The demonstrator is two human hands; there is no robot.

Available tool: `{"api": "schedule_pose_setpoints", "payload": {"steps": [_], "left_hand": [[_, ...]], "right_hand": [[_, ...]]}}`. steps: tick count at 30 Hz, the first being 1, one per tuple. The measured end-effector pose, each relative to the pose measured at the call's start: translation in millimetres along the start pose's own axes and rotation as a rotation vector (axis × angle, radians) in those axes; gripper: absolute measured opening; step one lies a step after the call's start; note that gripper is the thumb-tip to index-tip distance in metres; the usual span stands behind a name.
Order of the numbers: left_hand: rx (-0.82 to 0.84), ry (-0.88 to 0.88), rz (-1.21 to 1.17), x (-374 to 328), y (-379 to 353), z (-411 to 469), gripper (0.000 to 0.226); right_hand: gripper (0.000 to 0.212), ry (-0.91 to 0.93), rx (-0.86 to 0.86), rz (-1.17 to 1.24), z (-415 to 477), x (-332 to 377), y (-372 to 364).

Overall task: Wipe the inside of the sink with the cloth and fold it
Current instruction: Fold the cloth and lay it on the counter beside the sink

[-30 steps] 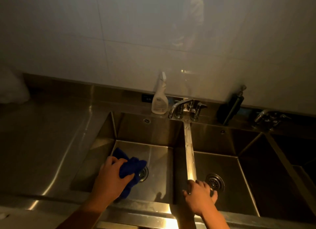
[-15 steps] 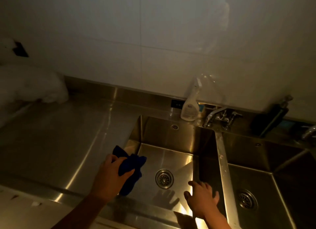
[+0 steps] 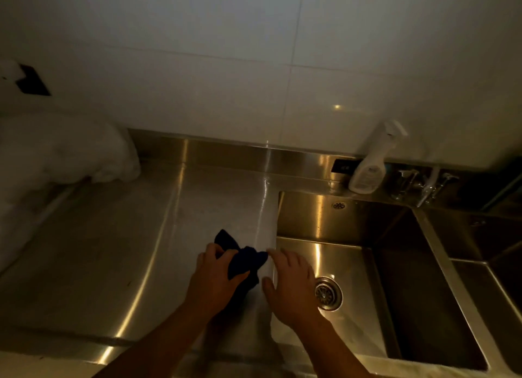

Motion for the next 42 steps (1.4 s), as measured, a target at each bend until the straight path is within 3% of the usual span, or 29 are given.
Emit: {"api": "schedule_pose_setpoints", "payload": {"steps": [3,6,11,16,21,24,27,30,34,36,39,42], "left_hand": [[0.005,-0.006,0.022,12,-5,17,0.053],[0.033,-0.022,-0.020,23,-13,32,0.050],[0.289,-0.084,-0.012,51,-18,39,0.052],[0.497,-0.160,0.126,55,5,39,0.040],[0.341,-0.338,-0.017,20,42,32,0.029],[0.406,-0.317,-0.140,-3,61,27,0.018],[0.474,-0.313,-0.170,-23,76,30,0.022],[0.528,-0.303,-0.129,-25,93,37,0.028],[0.604,-0.162,-0.092,13,96,37,0.043],[0.589,-0.104,-0.187,29,85,29,0.042],[0.474,-0.090,-0.305,40,71,20,0.032],[0.310,-0.107,-0.245,53,80,26,0.022]], "right_hand": [[0.066,0.067,0.021,-0.013,18,27,-22],[0.049,0.056,0.033,-0.057,34,32,-43],[0.029,0.027,0.151,-0.128,42,6,-56],[0.026,0.119,0.036,-0.048,39,-6,-41],[0.021,0.270,0.050,0.170,47,9,4],[0.029,0.312,0.095,0.291,53,26,39],[0.038,0.314,0.138,0.424,57,47,77],[0.031,0.367,0.134,0.315,57,69,114],[0.024,0.419,0.097,0.248,46,98,142],[0.025,0.430,0.078,0.234,39,111,147],[0.025,0.423,0.068,0.198,33,122,149],[0.024,0.369,0.026,0.129,32,114,156]]}}
Point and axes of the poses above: each hand's wrist, its own z-axis towards the middle knuckle, its own y-axis out of the back of the hand, x = y × z, the point moved 4 cm from there along z, towards the middle knuckle, and after that the axes turned 3 degrees about y, right-handed, at the moved point
